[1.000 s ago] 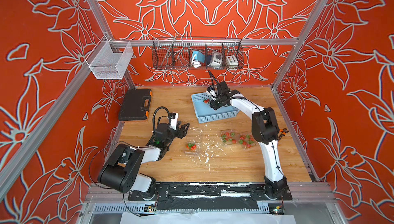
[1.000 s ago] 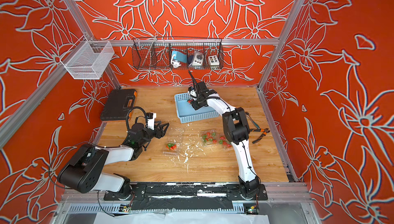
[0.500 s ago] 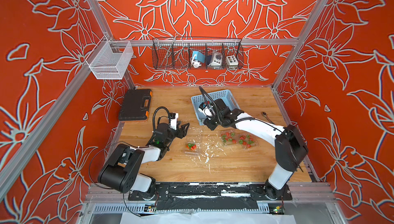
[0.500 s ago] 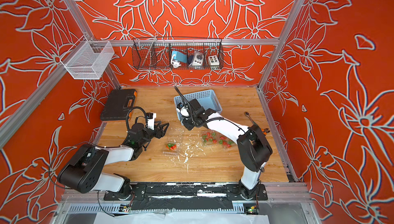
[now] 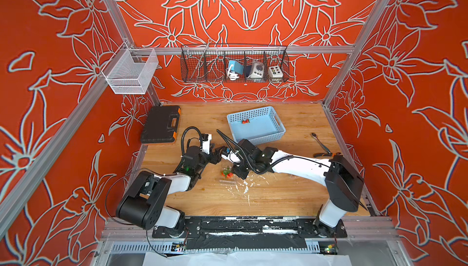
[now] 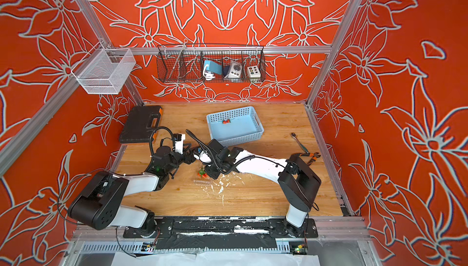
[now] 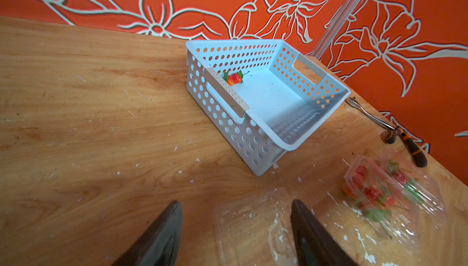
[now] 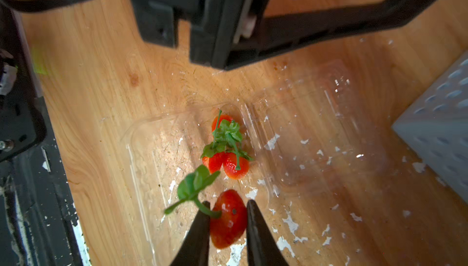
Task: Pack strawberries into containers
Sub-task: Place the strawberry in the packing box.
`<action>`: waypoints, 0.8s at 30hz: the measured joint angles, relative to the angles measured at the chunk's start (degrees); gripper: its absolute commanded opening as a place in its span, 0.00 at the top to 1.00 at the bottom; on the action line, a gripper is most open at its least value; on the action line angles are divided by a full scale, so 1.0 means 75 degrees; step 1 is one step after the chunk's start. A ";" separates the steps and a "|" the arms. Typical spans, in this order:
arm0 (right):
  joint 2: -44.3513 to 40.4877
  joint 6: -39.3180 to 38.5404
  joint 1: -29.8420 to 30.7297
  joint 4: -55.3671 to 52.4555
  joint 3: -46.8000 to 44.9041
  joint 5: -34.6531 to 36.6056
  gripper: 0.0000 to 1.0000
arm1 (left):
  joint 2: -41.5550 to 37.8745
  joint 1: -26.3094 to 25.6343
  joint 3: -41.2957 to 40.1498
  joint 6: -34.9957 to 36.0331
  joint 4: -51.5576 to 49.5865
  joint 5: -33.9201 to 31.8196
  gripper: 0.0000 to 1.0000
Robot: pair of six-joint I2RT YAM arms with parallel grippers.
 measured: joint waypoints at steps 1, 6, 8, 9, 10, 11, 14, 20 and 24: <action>0.0073 0.0015 0.0032 -0.0026 -0.0012 0.0012 0.73 | -0.0003 0.0000 0.0000 0.0000 0.0000 0.0000 0.33; 0.0318 0.0064 0.0134 -0.0157 -0.0041 0.0070 0.68 | -0.0003 0.0000 0.0000 0.0000 0.0000 0.0000 0.33; 0.0344 0.0085 0.0134 -0.0172 -0.0047 0.0082 0.65 | -0.0003 0.0000 0.0000 0.0000 0.0000 0.0000 0.33; 0.0344 0.0073 0.0134 -0.0178 -0.0047 0.0085 0.64 | -0.0003 0.0000 0.0000 0.0000 0.0000 0.0000 0.33; 0.0344 0.0076 0.0134 -0.0184 -0.0047 0.0093 0.63 | -0.0003 0.0000 0.0000 0.0000 0.0000 0.0000 0.33; 0.0344 0.0076 0.0134 -0.0189 -0.0044 0.0128 0.61 | -0.0003 0.0000 0.0000 0.0000 0.0000 0.0000 0.33; 0.0341 0.0047 0.0134 -0.0268 -0.0035 0.0210 0.61 | -0.0003 0.0000 0.0000 0.0000 0.0000 0.0000 0.33; 0.0259 0.0047 -0.0181 -0.0612 0.0262 0.0554 0.58 | -0.0003 0.0000 0.0000 0.0000 0.0000 0.0000 0.33; 0.0099 0.0055 -0.1052 -0.0618 0.0886 0.0583 0.57 | -0.0003 0.0000 0.0000 0.0000 0.0000 0.0000 0.33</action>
